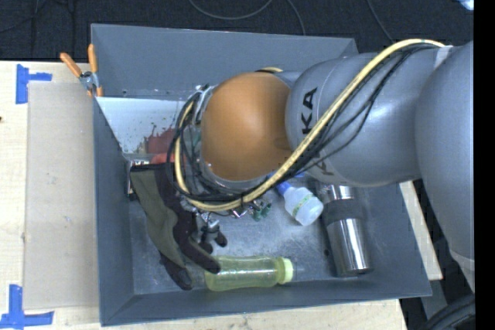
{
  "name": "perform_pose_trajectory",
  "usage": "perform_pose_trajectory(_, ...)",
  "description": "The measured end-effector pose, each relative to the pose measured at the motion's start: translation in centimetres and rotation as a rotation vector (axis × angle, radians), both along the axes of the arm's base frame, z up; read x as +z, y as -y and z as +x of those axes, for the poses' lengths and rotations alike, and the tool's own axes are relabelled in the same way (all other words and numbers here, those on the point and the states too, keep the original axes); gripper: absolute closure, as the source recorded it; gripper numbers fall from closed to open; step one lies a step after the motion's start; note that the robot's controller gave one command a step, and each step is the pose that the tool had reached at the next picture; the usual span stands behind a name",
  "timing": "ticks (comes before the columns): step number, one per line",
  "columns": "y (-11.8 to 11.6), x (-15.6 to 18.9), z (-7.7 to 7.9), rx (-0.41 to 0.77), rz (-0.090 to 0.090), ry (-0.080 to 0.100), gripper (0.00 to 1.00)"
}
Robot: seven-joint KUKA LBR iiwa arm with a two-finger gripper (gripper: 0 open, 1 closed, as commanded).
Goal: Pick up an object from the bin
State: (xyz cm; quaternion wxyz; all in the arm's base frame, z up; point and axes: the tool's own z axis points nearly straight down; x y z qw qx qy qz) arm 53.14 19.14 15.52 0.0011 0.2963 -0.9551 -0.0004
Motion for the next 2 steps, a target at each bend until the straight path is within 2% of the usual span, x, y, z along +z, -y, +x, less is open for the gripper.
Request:
perform_pose_trajectory(1, 0.9, 0.5, 0.2, -0.016, -0.002, 0.008, 1.00)
perform_pose_trajectory(2, 4.0, -8.2, -3.3, 0.060, 0.001, -0.002, 1.00)
